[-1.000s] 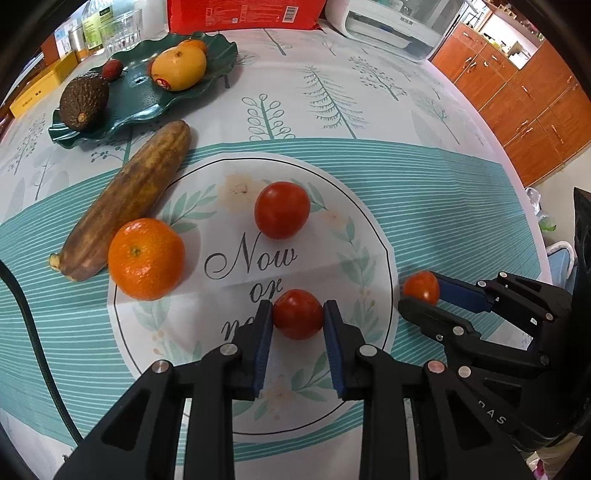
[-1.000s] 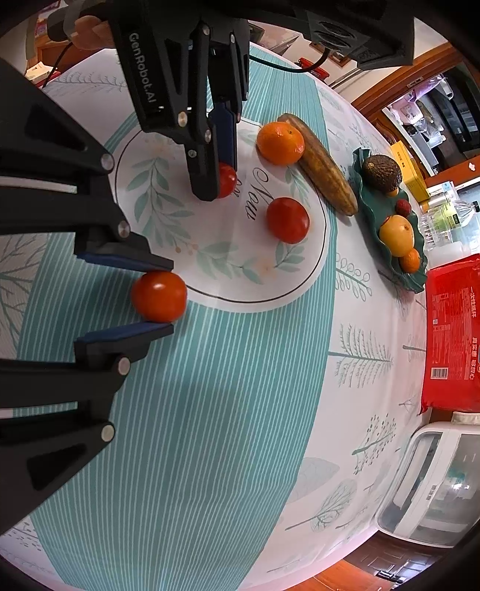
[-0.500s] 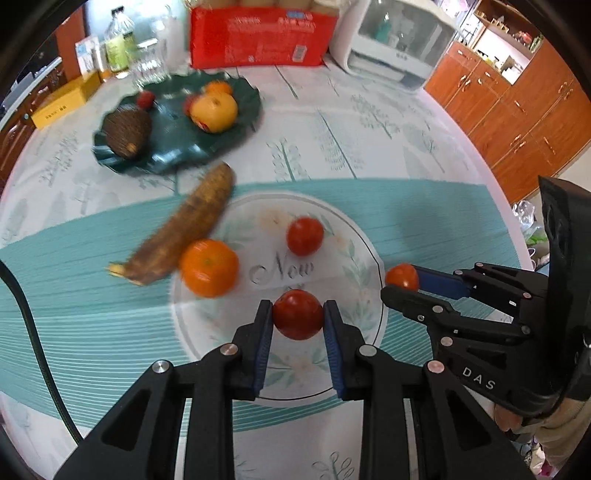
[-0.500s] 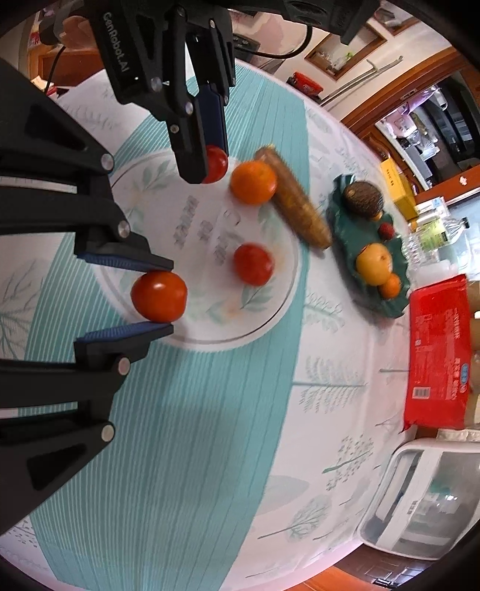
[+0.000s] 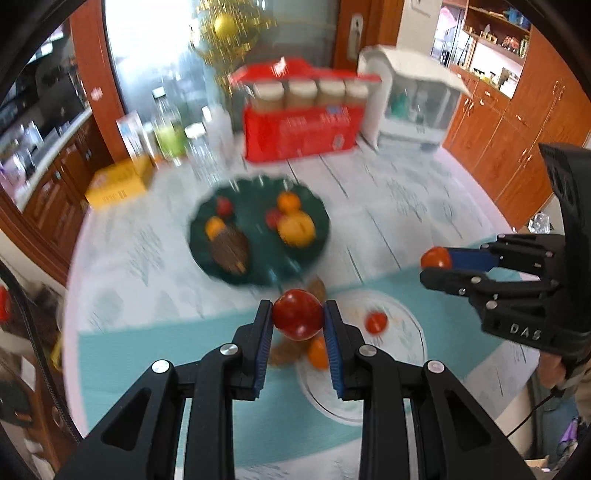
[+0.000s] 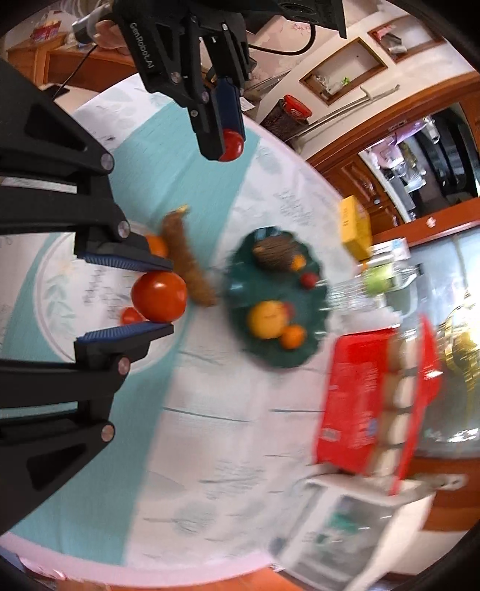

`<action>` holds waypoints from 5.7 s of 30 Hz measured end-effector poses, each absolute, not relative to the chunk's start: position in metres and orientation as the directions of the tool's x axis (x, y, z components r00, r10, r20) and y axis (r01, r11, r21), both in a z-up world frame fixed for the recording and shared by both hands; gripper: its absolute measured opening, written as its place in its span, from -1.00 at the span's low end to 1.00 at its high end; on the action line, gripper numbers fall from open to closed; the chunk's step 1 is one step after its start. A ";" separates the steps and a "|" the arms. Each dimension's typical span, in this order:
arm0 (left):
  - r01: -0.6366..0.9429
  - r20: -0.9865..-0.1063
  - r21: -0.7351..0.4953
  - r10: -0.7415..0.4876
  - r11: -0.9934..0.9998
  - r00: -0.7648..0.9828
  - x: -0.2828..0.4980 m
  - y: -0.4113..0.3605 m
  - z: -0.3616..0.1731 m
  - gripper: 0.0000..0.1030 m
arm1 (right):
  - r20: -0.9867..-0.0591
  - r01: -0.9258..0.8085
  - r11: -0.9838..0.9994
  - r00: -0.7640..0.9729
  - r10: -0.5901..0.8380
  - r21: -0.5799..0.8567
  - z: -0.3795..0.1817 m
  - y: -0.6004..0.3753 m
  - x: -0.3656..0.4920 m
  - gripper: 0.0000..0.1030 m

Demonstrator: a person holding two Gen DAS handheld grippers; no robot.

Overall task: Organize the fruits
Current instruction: 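Carry both cherry tomatoes over the green plate with both tools, then open both tools to drop the cherry tomatoes onto the green plate, then move both tools back toward the white plate, then grasp the tangerine with the left tool while the right tool grasps a cherry tomato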

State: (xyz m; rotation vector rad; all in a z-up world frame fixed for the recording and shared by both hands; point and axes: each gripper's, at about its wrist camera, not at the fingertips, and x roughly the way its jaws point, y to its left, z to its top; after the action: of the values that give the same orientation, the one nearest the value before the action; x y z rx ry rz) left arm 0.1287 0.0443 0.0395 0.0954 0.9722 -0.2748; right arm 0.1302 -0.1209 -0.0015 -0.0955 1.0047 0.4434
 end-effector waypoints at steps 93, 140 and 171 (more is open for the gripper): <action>0.339 -0.896 -0.011 -0.160 0.941 0.413 0.284 0.069 -0.048 0.42 | -0.889 -0.257 0.948 0.365 0.276 0.188 -0.084 -0.064 0.266 -0.42; 0.020 -0.833 -0.053 -0.055 0.998 0.550 0.100 0.003 -0.061 0.67 | -0.854 -0.305 0.942 0.444 0.271 0.140 -0.079 -0.178 0.134 -0.12; -0.135 -0.891 -0.178 -0.102 0.975 0.442 0.121 0.012 -0.168 0.49 | -0.875 -0.460 0.869 0.328 0.356 0.181 -0.172 -0.142 0.141 -0.12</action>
State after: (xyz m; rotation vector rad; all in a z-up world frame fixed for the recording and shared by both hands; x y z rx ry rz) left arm 0.1205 0.0119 -0.1684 -0.2367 1.1160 0.0211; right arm 0.1409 -0.1418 -0.1722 -0.1066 1.1159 0.5356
